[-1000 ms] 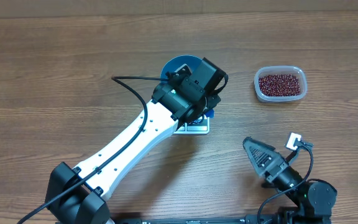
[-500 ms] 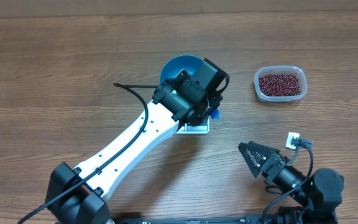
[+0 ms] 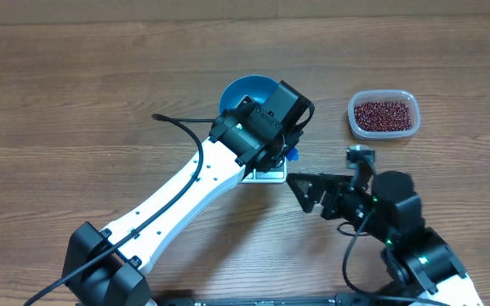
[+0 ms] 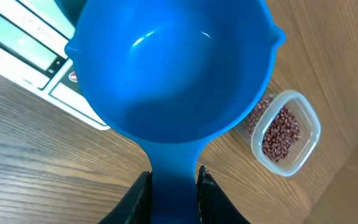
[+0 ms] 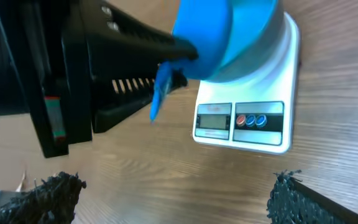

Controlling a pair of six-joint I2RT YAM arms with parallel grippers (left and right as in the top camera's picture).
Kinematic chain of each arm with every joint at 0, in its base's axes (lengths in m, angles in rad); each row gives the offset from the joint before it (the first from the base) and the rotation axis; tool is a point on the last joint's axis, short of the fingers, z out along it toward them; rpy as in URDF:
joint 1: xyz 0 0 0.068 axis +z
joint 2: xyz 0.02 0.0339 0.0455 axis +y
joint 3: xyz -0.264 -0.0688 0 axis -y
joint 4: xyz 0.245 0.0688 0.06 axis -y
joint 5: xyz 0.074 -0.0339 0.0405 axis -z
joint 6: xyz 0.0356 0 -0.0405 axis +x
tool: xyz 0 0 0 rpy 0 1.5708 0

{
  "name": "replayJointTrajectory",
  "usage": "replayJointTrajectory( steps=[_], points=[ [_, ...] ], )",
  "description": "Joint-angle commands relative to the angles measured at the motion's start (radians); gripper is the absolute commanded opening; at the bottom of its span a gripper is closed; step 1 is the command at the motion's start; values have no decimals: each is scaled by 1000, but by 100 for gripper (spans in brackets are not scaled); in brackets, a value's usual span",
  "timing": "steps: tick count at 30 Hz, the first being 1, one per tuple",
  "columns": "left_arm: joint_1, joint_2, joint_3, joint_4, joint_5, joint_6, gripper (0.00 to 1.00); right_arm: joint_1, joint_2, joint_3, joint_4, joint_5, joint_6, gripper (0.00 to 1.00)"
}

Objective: Scoop item into bowl and weigh 150g on scale
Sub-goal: 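Grasp the scoop handle with the right gripper from the left gripper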

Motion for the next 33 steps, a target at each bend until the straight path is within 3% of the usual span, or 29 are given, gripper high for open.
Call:
replayJointTrajectory(
  steps=[1, 5, 6, 10, 33],
  points=[
    [2, -1, 29, -14, -36, -39, 4, 36, 60, 35, 81, 143, 17, 94],
    [2, -1, 29, -19, -35, -39, 4, 43, 162, 35, 120, 159, 17, 79],
    [2, -1, 29, -27, -35, -39, 4, 43, 220, 35, 164, 159, 23, 68],
    [2, -1, 29, -45, -39, -39, 4, 43, 275, 35, 247, 158, 37, 46],
    [2, -1, 29, -62, -54, -38, 4, 92, 322, 85, 329, 147, 29, 42]
  ],
)
